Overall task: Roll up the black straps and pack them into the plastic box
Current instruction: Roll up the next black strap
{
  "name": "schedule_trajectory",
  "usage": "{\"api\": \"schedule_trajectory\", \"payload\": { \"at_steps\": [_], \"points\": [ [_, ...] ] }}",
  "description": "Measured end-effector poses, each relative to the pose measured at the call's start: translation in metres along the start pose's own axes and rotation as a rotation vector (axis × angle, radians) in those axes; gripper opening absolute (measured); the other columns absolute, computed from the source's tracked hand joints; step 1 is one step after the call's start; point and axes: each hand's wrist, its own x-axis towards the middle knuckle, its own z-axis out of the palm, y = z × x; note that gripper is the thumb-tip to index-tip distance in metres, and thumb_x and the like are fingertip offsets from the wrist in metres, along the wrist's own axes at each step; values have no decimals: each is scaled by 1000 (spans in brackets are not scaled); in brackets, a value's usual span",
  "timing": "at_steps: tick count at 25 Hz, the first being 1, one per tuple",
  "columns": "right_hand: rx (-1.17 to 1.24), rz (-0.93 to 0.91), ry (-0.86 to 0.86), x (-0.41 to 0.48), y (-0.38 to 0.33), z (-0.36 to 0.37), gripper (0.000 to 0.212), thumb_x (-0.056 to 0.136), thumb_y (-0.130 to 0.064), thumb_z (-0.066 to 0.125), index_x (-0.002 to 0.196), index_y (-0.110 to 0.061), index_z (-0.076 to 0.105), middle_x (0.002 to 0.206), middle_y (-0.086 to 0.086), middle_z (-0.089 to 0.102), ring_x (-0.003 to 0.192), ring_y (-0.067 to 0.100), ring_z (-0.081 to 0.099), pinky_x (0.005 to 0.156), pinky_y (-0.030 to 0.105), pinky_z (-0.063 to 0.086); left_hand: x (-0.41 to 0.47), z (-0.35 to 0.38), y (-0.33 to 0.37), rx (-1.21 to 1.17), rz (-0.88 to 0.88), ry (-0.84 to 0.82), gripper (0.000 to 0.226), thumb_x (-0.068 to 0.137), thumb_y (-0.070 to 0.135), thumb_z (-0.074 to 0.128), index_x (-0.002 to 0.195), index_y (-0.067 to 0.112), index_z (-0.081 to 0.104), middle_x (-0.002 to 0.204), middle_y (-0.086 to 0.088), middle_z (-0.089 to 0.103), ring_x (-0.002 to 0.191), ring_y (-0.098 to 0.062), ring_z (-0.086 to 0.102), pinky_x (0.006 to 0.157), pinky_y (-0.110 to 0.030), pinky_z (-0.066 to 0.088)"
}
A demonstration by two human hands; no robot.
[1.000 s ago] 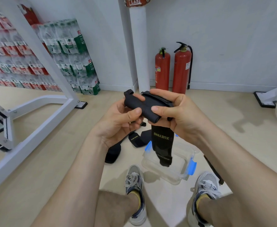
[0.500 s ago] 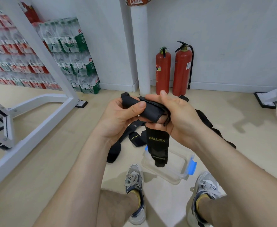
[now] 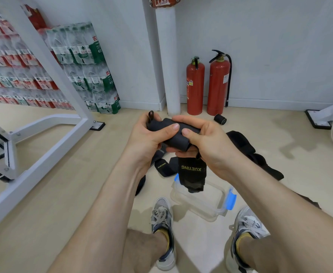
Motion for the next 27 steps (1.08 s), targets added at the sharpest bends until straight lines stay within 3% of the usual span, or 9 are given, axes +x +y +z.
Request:
{"api": "schedule_trajectory", "payload": {
  "at_steps": [5, 8, 10, 13, 16, 21, 24, 26, 27],
  "points": [
    [-15, 38, 7, 2, 0, -3, 34, 98, 3, 47, 118, -17, 66, 114, 15, 70, 95, 25, 71, 78, 34, 60, 1, 3, -6, 28, -106, 64, 36, 81, -2, 73, 99, 16, 48, 97, -8, 62, 66, -13, 69, 52, -21, 53],
    [-36, 26, -14, -1, 2, -1, 31, 94, 2, 59, 122, -10, 65, 109, 21, 71, 92, 27, 71, 84, 39, 58, 1, 8, -13, -3, -146, 127, 33, 83, 1, 73, 100, 15, 49, 89, -7, 62, 56, -13, 64, 42, -19, 46],
    [-32, 26, -53, -3, 0, -2, 32, 92, 3, 61, 123, -6, 65, 99, 22, 71, 83, 28, 72, 77, 34, 60, 4, 7, -18, -1, -149, 120, 29, 84, 9, 75, 96, 17, 49, 79, -6, 59, 46, -12, 54, 38, -20, 39],
    [151, 113, -42, -1, -12, -8, 34, 93, 3, 56, 124, -6, 65, 91, 20, 71, 69, 26, 71, 59, 24, 58, 6, -8, -14, -113, -168, -121, 28, 82, 28, 77, 94, 19, 54, 59, 2, 49, 43, -8, 39, 46, -19, 32],
    [306, 172, -19, -1, -19, -13, 32, 93, 3, 52, 122, -5, 64, 88, 18, 73, 63, 27, 71, 51, 22, 56, 5, -19, -9, -252, -152, -331, 43, 68, 29, 87, 97, 20, 56, 58, 7, 46, 49, -6, 38, 49, -18, 29],
    [263, 125, 7, -1, -24, -17, 30, 93, 6, 52, 117, -6, 66, 92, 18, 74, 64, 30, 72, 50, 23, 56, 8, -17, -2, -381, -105, -9, 13, 76, 27, 71, 72, 23, 60, 60, 5, 50, 49, -5, 48, 45, -15, 28],
    [238, 125, 13, -2, -25, -19, 28, 93, 6, 52, 113, -7, 68, 95, 18, 74, 63, 31, 72, 48, 23, 55, 10, -22, -1, -341, -91, 22, 19, 77, 30, 69, 66, 24, 55, 54, 6, 46, 44, -6, 44, 44, -15, 31],
    [250, 120, 20, -1, -25, -21, 27, 94, 5, 51, 111, -7, 68, 90, 16, 74, 60, 29, 71, 46, 22, 53, 10, -29, -2, -251, -91, -105, 26, 71, 40, 79, 72, 24, 58, 57, 5, 48, 46, -7, 44, 48, -16, 36],
    [268, 118, 24, -1, -27, -22, 27, 95, 4, 50, 112, -6, 68, 87, 15, 74, 58, 28, 70, 45, 21, 52, 9, -33, -1, -213, -93, -230, 36, 66, 41, 85, 86, 24, 61, 64, 3, 53, 50, -8, 49, 51, -17, 41]
  ]
}}
